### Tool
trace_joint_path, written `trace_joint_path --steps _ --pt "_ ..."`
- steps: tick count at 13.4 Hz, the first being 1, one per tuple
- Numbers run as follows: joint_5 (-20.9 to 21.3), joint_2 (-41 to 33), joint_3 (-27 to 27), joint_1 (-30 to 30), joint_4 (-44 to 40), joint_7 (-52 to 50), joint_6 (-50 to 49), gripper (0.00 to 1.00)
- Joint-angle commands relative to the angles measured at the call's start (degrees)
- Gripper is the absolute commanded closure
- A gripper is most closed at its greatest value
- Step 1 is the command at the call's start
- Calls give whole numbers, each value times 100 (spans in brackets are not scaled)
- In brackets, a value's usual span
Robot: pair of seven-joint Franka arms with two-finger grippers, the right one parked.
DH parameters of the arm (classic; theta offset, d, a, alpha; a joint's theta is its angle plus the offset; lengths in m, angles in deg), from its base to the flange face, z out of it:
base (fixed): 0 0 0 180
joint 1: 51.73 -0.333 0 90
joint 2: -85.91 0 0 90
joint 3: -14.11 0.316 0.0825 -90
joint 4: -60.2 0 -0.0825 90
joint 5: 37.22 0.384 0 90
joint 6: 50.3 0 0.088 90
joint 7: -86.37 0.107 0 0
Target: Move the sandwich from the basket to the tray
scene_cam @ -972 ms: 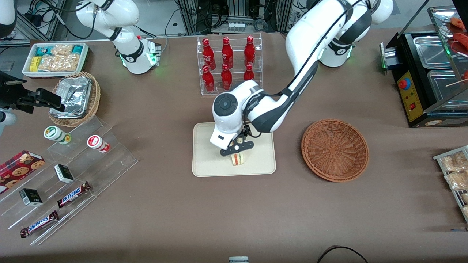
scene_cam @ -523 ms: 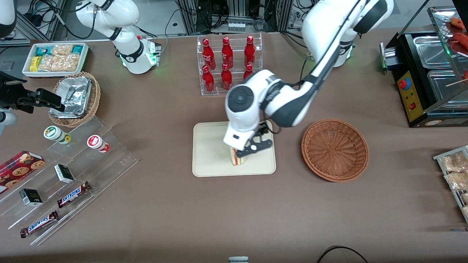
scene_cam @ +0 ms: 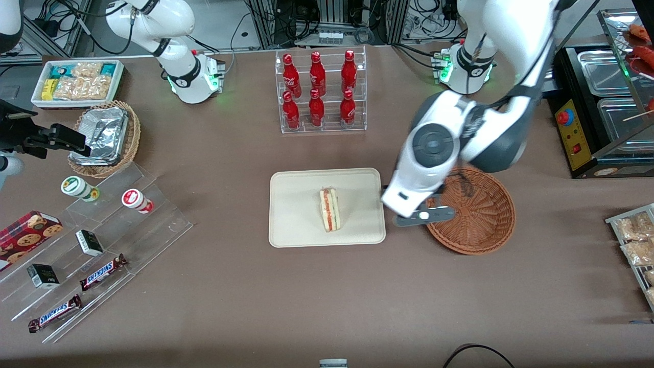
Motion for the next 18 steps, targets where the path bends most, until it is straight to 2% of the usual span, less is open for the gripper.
trace_joint_path --steps 1,4,6,11,14,18 --pt "-191 -756 -38 -496 771 882 45 0" --pt "-647 -1398 -4 -1015 1211 2069 -103 0" --pt "-815 -1715 23 -1340 1203 2903 -611 0" --pt "-842 -2340 1031 -1307 1002 4171 -1500 0" --pt "-825 -2367 1446 -1289 536 4296 -1897 0" --pt "-798 -2472 1666 -1289 553 4296 -1801 0"
